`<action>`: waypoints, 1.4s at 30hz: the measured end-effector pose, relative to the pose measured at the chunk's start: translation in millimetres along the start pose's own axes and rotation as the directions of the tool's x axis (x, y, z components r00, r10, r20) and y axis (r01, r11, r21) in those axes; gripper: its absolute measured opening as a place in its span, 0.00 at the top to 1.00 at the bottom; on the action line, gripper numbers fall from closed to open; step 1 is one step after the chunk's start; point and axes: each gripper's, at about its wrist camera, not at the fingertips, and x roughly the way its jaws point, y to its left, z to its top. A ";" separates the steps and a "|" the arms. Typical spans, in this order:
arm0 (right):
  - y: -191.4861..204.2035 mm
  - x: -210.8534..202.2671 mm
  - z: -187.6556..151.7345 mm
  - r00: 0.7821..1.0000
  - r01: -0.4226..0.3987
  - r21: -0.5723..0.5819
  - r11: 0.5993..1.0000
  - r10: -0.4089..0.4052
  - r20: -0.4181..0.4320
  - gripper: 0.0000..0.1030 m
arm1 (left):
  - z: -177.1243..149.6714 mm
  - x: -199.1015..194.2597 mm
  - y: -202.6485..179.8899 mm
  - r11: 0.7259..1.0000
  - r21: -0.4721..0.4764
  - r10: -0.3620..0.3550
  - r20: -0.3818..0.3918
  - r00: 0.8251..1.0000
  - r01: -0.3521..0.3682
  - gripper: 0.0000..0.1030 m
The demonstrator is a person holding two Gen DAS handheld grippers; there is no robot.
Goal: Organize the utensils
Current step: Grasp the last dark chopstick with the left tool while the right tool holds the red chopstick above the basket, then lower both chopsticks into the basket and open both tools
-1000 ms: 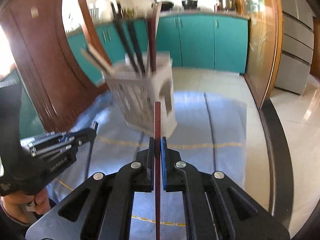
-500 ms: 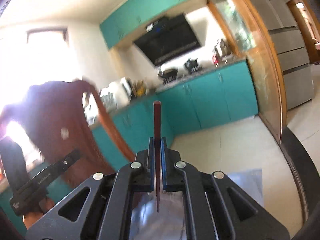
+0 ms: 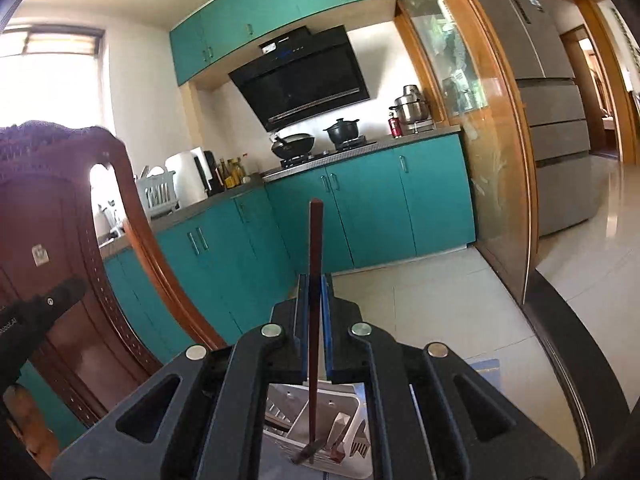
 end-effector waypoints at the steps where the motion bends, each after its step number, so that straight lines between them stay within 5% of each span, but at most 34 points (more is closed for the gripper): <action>1: -1.1 0.3 -0.8 1.000 -0.014 0.002 1.000 0.014 -0.007 0.94 | -3.2 1.1 2.5 1.000 0.007 0.002 -0.016 1.000 -0.002 0.99; 6: -9.2 -4.5 0.1 0.998 -0.053 0.042 0.998 0.054 -0.019 0.94 | -44.1 13.0 11.5 0.993 0.118 0.049 -0.204 0.978 -0.025 0.99; 8: -11.1 -10.8 1.1 0.997 -0.080 0.066 0.995 0.081 -0.007 0.94 | -82.2 18.5 12.6 0.979 0.203 0.065 -0.331 0.941 0.004 0.99; 11: -11.1 -16.1 4.2 0.996 -0.089 0.068 0.994 0.089 0.001 0.94 | -143.9 26.7 9.2 0.946 0.319 0.111 -0.504 0.856 0.066 0.92; 12: -10.7 -18.6 4.8 0.996 -0.092 0.070 0.993 0.092 0.005 0.94 | -169.4 32.7 4.2 0.922 0.365 0.119 -0.581 0.805 0.127 0.79; 14: -9.9 -21.4 3.4 0.995 -0.102 0.074 0.992 0.101 0.005 0.94 | -210.9 41.7 -6.6 0.872 0.449 0.169 -0.649 0.742 0.194 0.60; 18: -5.9 -26.7 4.0 0.994 -0.112 0.059 0.992 0.112 0.000 0.94 | -262.6 65.5 -14.1 0.837 0.470 0.213 -0.752 0.624 0.280 0.60; 22: -3.4 -31.5 5.3 0.993 -0.118 0.039 0.992 0.118 0.001 0.94 | -280.3 74.6 -0.3 0.853 0.446 0.230 -0.788 0.572 0.272 0.63; 24: -4.6 -34.0 6.9 0.992 -0.129 0.045 0.991 0.129 0.003 0.94 | -277.4 77.4 5.6 0.881 0.384 0.182 -0.813 0.554 0.275 0.84; 26: -5.6 -38.8 7.8 0.990 -0.139 0.049 0.989 0.139 0.010 0.94 | -276.5 74.3 10.5 0.878 0.398 0.193 -0.802 0.566 0.266 0.90; 29: -5.9 -48.0 12.1 0.987 -0.156 0.056 0.986 0.154 0.035 0.94 | -261.3 61.8 5.4 0.872 0.417 0.174 -0.754 0.633 0.258 0.93; 35: -3.3 -59.6 24.5 0.981 -0.170 0.075 0.983 0.161 0.105 0.94 | -152.1 18.0 6.6 0.923 0.329 0.018 -0.554 0.832 0.199 0.93; 36: -3.1 -59.1 26.3 0.981 -0.166 0.078 0.983 0.157 0.112 0.94 | -123.5 9.1 5.9 0.932 0.312 -0.013 -0.478 0.878 0.184 0.93; 39: -0.2 -50.5 33.4 0.983 -0.141 0.064 0.988 0.132 0.124 0.93 | -67.0 -6.5 1.1 0.953 0.268 -0.068 -0.259 0.964 0.139 0.94; 42: 2.4 -36.4 31.9 0.988 -0.059 0.023 0.998 0.055 0.141 0.93 | -35.0 -7.8 -1.0 0.973 0.211 -0.072 -0.091 0.993 0.090 0.94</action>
